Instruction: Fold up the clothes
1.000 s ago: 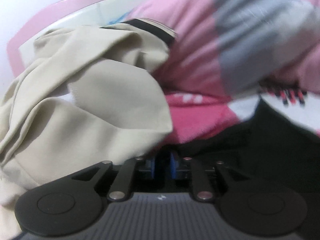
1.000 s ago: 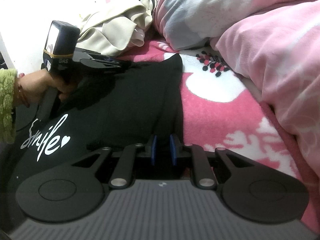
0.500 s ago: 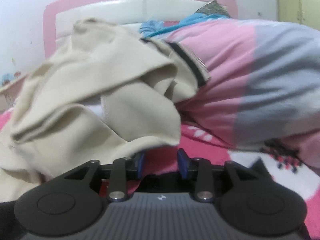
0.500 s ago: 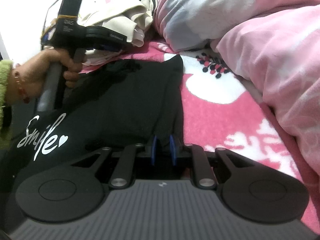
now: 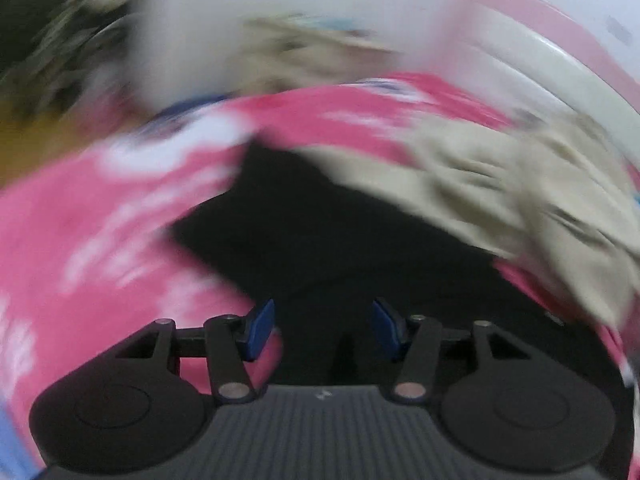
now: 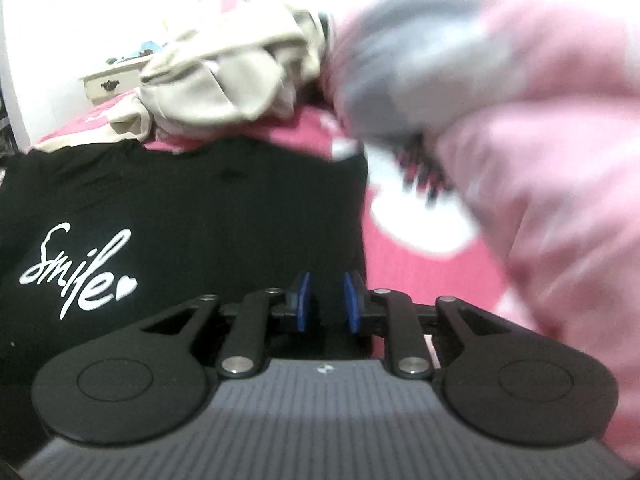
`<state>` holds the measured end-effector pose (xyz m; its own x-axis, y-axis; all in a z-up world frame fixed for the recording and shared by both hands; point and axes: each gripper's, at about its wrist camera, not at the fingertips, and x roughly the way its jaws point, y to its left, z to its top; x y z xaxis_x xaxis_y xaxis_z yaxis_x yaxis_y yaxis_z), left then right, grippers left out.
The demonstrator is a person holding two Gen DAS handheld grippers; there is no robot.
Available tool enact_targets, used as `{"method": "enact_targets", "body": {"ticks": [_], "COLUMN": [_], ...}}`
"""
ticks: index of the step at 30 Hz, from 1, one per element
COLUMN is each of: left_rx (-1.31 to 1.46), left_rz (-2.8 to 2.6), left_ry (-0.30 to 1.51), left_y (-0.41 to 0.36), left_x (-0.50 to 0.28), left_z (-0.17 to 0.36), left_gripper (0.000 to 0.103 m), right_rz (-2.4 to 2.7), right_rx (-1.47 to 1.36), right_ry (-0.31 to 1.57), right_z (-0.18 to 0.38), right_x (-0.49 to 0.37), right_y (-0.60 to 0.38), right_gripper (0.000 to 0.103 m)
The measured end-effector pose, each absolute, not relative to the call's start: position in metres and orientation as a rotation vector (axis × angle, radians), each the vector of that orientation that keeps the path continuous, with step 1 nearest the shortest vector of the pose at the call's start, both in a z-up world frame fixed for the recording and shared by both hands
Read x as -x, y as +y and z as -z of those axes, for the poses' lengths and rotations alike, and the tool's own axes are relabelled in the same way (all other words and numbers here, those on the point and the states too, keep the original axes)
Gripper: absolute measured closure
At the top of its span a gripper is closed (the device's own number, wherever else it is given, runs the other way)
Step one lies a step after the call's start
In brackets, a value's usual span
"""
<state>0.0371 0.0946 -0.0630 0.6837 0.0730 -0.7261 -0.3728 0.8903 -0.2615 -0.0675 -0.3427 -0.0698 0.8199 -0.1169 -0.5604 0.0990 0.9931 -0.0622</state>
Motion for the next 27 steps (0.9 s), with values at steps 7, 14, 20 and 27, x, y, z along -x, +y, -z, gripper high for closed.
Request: {"method": "enact_targets", "body": {"ticks": [7, 14, 20, 27], "left_rx": [0.591, 0.665, 0.59, 0.564], "left_rz": [-0.449, -0.524, -0.517, -0.496], "left_ry": [0.668, 0.566, 0.518, 0.482], "left_y": [0.147, 0.168, 0.176, 0.18], "left_x": [-0.029, -0.04, -0.037, -0.035], "left_z": [0.084, 0.094, 0.103, 0.107], "left_gripper": [0.051, 0.058, 0.086, 0.096], "right_rz": [-0.168, -0.638, -0.721, -0.625], "right_rx": [-0.034, -0.208, -0.2, -0.047], "right_ry": [0.548, 0.812, 0.977, 1.099], "right_z": [-0.011, -0.025, -0.002, 0.042], "right_x": [0.028, -0.104, -0.2, -0.251], "right_y": [-0.265, -0.114, 0.015, 0.098], "right_gripper": [0.075, 0.062, 0.062, 0.063]}}
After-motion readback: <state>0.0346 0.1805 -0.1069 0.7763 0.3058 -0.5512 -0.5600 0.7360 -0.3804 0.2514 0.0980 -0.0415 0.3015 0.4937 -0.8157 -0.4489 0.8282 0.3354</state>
